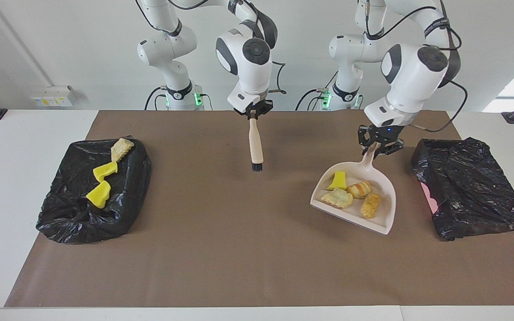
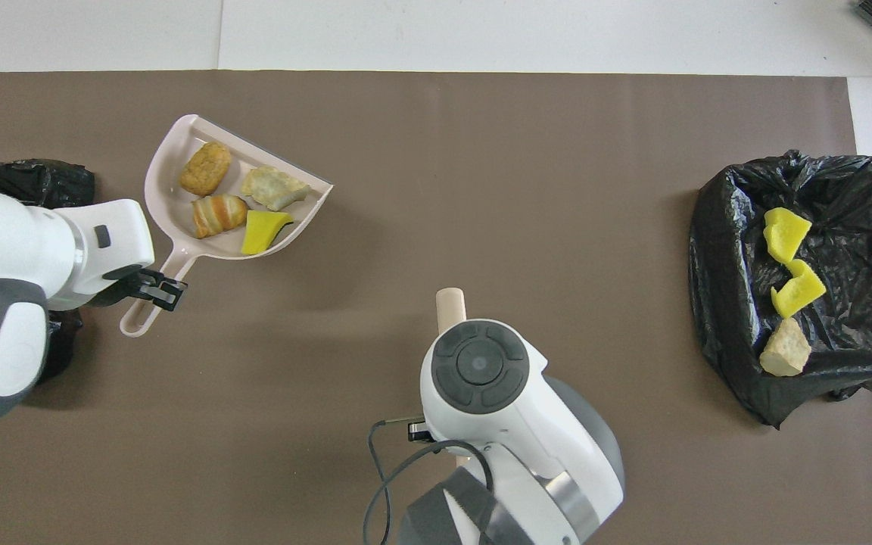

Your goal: Sweep and dump trash in bin

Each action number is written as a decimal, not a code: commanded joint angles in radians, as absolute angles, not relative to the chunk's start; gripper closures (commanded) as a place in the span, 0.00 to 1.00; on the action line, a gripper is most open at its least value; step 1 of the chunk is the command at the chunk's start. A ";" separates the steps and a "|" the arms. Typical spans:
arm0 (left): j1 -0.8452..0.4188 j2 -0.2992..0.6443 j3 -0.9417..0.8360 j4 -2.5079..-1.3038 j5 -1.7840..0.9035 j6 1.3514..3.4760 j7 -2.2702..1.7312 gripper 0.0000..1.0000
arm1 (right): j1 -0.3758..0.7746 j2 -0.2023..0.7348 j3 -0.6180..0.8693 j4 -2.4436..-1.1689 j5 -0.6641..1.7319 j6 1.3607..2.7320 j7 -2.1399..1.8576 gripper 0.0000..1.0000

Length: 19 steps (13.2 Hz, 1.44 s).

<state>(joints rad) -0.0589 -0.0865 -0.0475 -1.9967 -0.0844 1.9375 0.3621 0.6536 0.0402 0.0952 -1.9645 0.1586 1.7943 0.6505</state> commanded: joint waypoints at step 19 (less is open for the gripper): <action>0.559 0.012 -0.054 -1.853 0.502 1.968 1.180 1.00 | 0.841 0.137 0.098 -2.074 0.235 2.088 0.799 0.00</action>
